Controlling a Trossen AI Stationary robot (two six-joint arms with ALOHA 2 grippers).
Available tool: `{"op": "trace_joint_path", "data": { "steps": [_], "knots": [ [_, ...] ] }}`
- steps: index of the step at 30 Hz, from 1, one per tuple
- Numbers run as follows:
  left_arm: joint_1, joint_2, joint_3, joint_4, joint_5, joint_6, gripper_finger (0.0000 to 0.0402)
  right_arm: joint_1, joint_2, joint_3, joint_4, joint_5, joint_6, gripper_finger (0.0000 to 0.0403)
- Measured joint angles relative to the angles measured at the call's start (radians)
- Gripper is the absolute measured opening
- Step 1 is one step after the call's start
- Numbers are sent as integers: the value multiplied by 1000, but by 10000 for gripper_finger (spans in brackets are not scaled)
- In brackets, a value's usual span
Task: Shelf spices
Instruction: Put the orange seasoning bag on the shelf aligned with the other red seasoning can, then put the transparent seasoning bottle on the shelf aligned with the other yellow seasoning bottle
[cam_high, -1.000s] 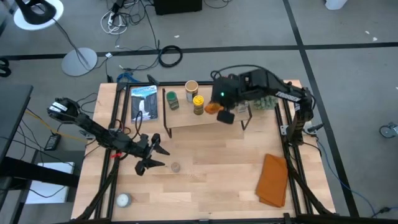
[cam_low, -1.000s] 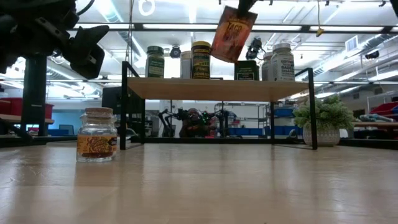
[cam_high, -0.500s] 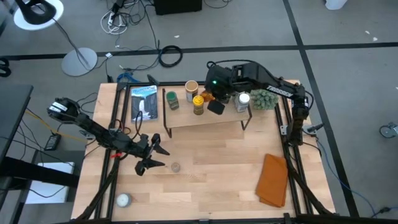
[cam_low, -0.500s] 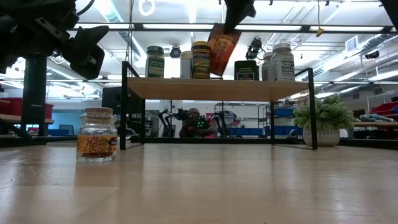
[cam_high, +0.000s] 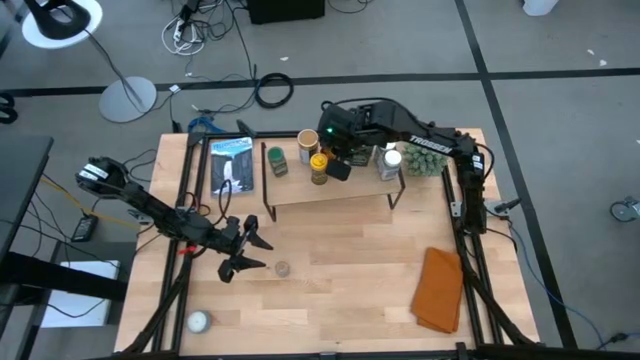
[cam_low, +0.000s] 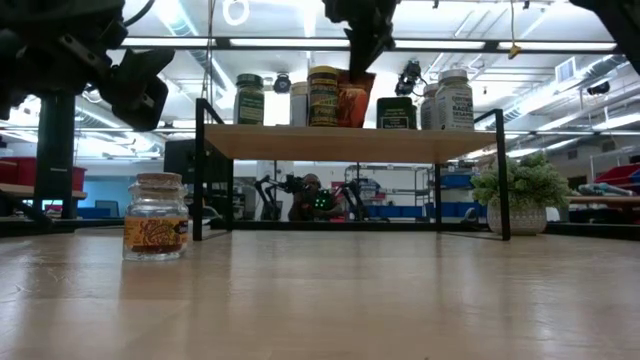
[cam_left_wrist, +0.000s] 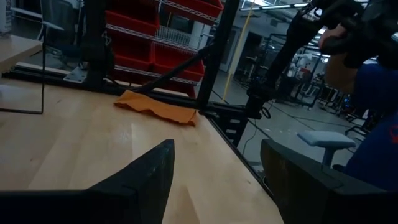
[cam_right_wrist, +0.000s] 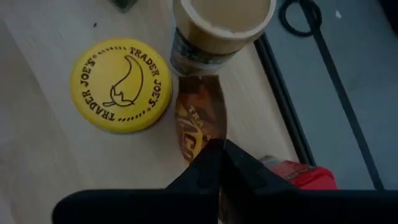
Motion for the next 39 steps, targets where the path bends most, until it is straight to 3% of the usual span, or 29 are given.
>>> {"op": "trace_joint_path", "data": {
  "steps": [12,23,32,39],
  "knots": [
    [0,0,0,-9,0,0,243,11,-10,72,29,6,-13,60],
    [0,0,0,-4,0,-13,243,66,-72,127,-170,11,75,75],
    [0,0,0,2,-2,-21,243,252,-129,99,-187,47,169,64],
    [0,0,3,5,-27,-20,243,445,-125,-69,-54,143,214,59]
  ]
}}
